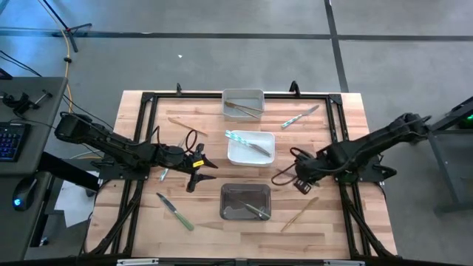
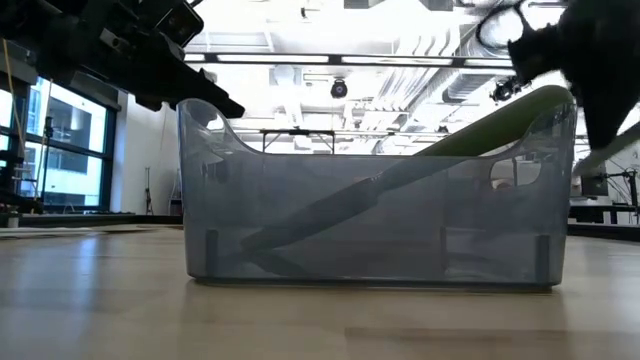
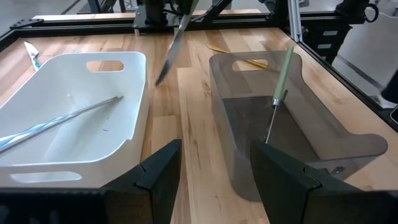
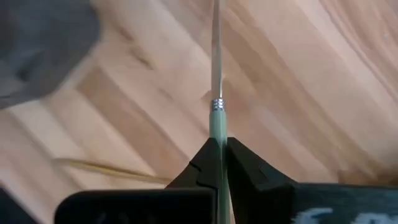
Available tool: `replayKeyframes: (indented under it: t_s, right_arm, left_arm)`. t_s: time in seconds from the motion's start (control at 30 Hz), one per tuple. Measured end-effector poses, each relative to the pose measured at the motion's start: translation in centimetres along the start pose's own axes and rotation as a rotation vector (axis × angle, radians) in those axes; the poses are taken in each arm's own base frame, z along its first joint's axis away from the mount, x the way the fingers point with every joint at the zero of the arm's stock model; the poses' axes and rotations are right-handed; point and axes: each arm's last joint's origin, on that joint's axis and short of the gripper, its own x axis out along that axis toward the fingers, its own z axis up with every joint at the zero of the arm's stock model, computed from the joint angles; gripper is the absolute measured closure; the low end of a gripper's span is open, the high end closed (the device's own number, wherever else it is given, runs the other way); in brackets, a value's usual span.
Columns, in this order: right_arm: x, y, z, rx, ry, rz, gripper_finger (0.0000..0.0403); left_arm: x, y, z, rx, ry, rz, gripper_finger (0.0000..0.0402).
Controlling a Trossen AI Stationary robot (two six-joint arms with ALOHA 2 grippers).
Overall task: Sort silverware by color (type)
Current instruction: Put the light green table knife into the black bin
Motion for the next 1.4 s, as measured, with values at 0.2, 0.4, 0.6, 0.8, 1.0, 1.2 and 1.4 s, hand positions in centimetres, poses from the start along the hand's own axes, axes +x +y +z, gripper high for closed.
replayKeyframes:
  t_s: [0.2,0.4,0.6,0.8,1.0,1.2,1.4]
  right_arm:
    - [-0.1,0.8,-1.6,0.013,-0.042,-0.024,0.0401]
    - [3.2,0.7,-3.2,0.019,-0.041,-0.014,0.0401]
    - [6.7,0.4,-3.9,0.027,-0.051,0.015,0.0402]
    - [7.3,0.6,-3.9,0.05,-0.037,0.013,0.039]
    - [8.1,1.4,-3.8,0.053,-0.022,0.048,0.0313]
    - [9.8,1.4,-4.3,-0.001,0.01,-0.047,0.0276]
    - [10.7,1.6,-5.1,-0.074,-0.007,-0.11,0.0277]
  left_arm:
    - [0.0,0.0,0.0,0.0,-0.001,0.0,0.022]
    - [0.0,0.0,0.0,0.0,-0.001,0.0,0.022]
    - [0.0,0.0,0.0,-0.001,-0.002,0.0,0.022]
    - [0.0,0.0,0.0,-0.011,-0.001,0.0,0.022]
    - [0.0,0.0,0.0,-0.011,-0.001,0.0,0.022]
    - [0.0,0.0,0.0,-0.011,-0.001,0.0,0.022]
    - [0.0,0.0,0.0,-0.011,-0.001,0.0,0.022]
